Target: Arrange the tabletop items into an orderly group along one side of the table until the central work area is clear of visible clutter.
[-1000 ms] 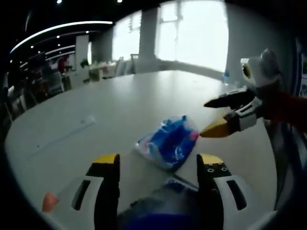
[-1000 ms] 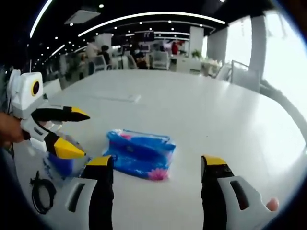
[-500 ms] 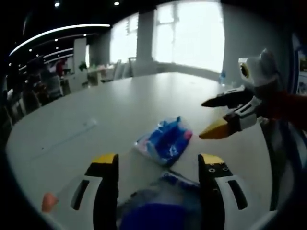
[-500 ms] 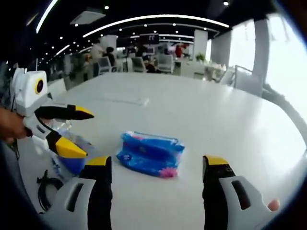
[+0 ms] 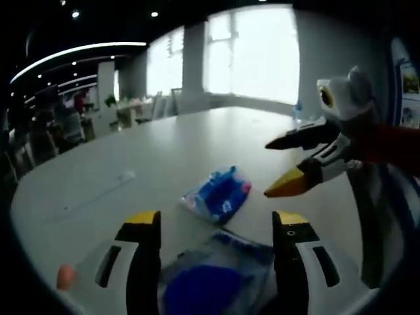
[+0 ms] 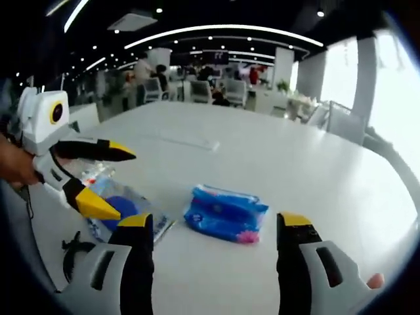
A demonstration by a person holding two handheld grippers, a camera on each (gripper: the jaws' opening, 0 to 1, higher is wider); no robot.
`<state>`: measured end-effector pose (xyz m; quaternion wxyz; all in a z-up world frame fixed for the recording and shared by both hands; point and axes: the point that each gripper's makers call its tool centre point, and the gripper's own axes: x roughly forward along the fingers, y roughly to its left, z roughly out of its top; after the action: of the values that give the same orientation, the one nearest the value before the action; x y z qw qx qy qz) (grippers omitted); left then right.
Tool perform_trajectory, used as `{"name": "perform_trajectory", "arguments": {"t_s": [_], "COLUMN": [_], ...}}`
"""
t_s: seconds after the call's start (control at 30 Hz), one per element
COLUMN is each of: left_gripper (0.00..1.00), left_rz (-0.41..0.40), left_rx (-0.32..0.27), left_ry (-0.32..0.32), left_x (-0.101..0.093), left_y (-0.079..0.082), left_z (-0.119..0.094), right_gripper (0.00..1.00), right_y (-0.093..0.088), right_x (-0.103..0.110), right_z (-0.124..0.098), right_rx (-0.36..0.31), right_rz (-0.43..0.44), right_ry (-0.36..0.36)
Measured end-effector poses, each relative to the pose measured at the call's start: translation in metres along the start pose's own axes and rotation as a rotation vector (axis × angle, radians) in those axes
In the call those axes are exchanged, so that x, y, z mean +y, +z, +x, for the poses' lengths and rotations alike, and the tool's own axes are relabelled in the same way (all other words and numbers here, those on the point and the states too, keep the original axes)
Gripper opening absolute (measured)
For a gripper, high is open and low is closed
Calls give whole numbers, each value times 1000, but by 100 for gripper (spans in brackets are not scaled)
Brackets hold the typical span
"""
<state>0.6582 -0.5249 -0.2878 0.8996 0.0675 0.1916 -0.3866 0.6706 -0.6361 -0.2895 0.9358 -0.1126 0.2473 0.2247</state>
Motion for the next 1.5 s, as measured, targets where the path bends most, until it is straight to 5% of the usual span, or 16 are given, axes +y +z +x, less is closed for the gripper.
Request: {"name": "perform_trajectory", "arguments": {"t_s": [0.7, 1.5], "left_gripper": [67, 66], "left_rz": [48, 43], "left_rx": [-67, -27], "left_ry": [-7, 64], "left_x": [-4, 33], "left_y": [8, -50], "left_z": [-77, -170], "right_gripper": [75, 74], "right_y": [16, 16], "right_x": [71, 161], "right_z": [-16, -22], "right_rx": [-19, -7], "right_rz": [-64, -155], "right_ry": [69, 163]}}
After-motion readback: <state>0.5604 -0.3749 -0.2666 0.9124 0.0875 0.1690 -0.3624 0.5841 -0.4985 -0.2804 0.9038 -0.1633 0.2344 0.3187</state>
